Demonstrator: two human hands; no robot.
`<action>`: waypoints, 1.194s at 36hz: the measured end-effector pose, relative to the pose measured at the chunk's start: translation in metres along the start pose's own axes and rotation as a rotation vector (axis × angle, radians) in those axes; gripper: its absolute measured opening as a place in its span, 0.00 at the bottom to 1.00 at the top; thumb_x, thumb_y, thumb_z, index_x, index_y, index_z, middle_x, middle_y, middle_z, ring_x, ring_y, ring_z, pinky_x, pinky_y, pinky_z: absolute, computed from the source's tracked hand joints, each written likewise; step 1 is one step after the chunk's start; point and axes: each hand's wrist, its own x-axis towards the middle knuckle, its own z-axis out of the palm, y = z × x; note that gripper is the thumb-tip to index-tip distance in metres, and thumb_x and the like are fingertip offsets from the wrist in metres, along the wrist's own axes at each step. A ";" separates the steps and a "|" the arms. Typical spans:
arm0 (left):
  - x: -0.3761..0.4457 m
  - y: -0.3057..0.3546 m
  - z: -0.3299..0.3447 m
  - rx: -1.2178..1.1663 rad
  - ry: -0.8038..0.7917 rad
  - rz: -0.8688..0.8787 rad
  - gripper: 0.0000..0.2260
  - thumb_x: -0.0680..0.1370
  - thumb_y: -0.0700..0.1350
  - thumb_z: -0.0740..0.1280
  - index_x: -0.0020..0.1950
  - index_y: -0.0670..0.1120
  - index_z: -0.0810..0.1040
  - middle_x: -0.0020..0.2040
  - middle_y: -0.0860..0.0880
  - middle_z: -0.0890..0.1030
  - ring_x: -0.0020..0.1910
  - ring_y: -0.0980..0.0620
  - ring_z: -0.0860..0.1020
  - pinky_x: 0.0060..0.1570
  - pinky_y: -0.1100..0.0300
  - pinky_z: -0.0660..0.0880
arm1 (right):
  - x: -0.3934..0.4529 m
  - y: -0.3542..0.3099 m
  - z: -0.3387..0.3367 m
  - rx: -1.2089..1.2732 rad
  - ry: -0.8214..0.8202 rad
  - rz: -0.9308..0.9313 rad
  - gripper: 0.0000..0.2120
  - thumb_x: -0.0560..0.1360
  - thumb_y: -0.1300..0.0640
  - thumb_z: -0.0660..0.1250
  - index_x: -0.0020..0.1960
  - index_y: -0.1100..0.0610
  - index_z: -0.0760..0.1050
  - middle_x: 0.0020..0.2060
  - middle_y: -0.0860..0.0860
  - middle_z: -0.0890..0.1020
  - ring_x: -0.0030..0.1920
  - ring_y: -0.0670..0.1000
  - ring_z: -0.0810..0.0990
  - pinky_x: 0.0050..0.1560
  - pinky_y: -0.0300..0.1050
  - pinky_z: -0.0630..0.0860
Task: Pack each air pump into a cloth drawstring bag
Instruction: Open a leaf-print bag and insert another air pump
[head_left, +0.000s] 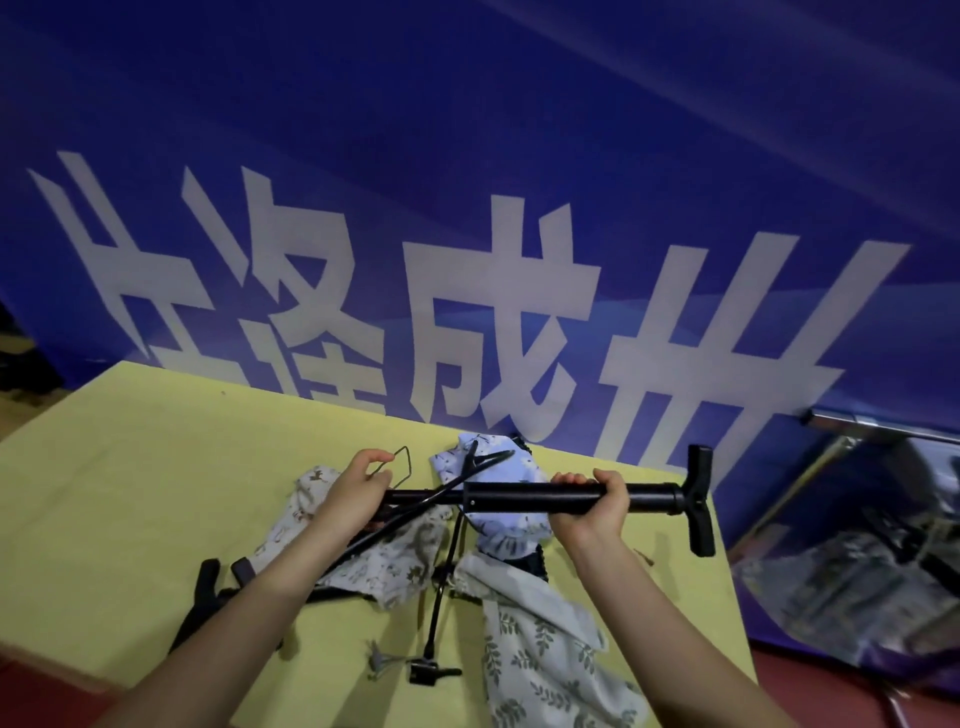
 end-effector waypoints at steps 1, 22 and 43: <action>-0.001 0.001 0.002 0.057 -0.012 -0.003 0.08 0.81 0.48 0.59 0.59 0.53 0.72 0.45 0.46 0.77 0.35 0.49 0.74 0.38 0.55 0.76 | 0.000 0.000 0.000 -0.011 0.004 0.007 0.11 0.73 0.61 0.59 0.33 0.55 0.62 0.21 0.49 0.67 0.24 0.50 0.67 0.40 0.41 0.72; -0.029 0.007 0.006 -0.172 -0.563 0.048 0.21 0.66 0.60 0.75 0.48 0.44 0.85 0.48 0.39 0.85 0.37 0.48 0.81 0.35 0.60 0.76 | -0.006 -0.029 0.054 -0.279 -0.158 -0.098 0.13 0.75 0.61 0.66 0.34 0.57 0.67 0.25 0.51 0.68 0.29 0.50 0.68 0.39 0.41 0.72; -0.013 0.020 0.022 -0.075 -0.153 0.243 0.08 0.74 0.47 0.73 0.35 0.49 0.81 0.36 0.45 0.82 0.36 0.53 0.78 0.39 0.59 0.71 | -0.011 -0.026 0.055 -0.267 -0.151 -0.133 0.12 0.76 0.60 0.66 0.36 0.57 0.66 0.27 0.51 0.70 0.31 0.50 0.71 0.44 0.43 0.74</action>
